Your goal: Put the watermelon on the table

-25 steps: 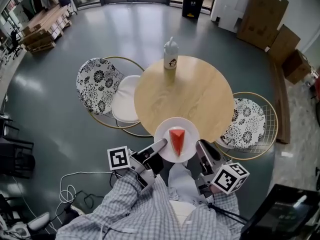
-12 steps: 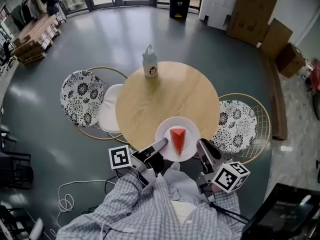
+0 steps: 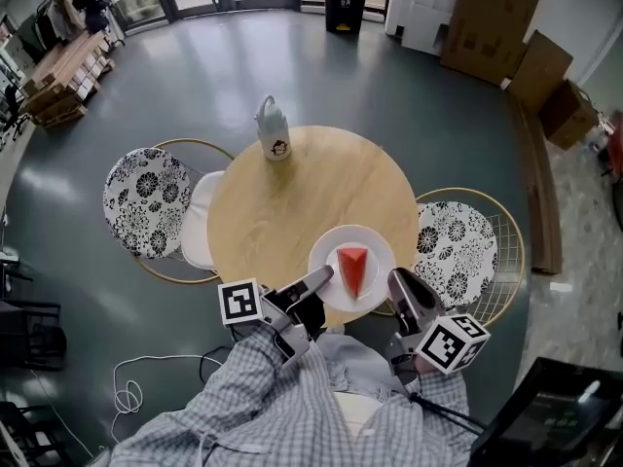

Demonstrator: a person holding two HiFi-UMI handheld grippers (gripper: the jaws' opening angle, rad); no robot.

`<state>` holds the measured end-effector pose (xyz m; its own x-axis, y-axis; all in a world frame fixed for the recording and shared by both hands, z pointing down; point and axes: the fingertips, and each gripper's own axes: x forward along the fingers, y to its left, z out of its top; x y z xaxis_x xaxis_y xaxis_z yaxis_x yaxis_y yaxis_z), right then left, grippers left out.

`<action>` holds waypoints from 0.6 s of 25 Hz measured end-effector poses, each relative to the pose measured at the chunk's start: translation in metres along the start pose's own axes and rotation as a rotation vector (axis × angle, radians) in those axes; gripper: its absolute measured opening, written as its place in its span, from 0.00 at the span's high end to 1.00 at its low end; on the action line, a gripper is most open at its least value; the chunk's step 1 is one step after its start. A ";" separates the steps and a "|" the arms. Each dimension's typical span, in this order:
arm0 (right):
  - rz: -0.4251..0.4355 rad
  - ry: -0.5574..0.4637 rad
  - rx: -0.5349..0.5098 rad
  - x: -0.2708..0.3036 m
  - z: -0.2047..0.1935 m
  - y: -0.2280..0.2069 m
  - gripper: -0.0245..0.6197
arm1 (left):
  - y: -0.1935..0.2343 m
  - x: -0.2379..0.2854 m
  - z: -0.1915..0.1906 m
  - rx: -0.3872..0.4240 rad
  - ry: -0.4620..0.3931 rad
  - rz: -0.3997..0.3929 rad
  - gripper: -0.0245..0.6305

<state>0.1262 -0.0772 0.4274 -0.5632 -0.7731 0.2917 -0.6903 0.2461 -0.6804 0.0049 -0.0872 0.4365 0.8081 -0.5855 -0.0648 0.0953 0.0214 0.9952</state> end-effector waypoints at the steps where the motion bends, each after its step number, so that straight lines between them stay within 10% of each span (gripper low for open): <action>1: -0.002 0.002 0.002 0.001 0.003 -0.004 0.87 | 0.001 0.005 0.001 0.001 -0.001 0.002 0.90; 15: -0.023 0.036 0.020 0.016 0.020 -0.049 0.87 | 0.027 0.046 0.011 0.002 0.002 0.038 0.90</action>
<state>0.1600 -0.1135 0.4521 -0.5631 -0.7571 0.3312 -0.6945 0.2164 -0.6862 0.0382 -0.1225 0.4612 0.8122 -0.5828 -0.0272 0.0637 0.0423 0.9971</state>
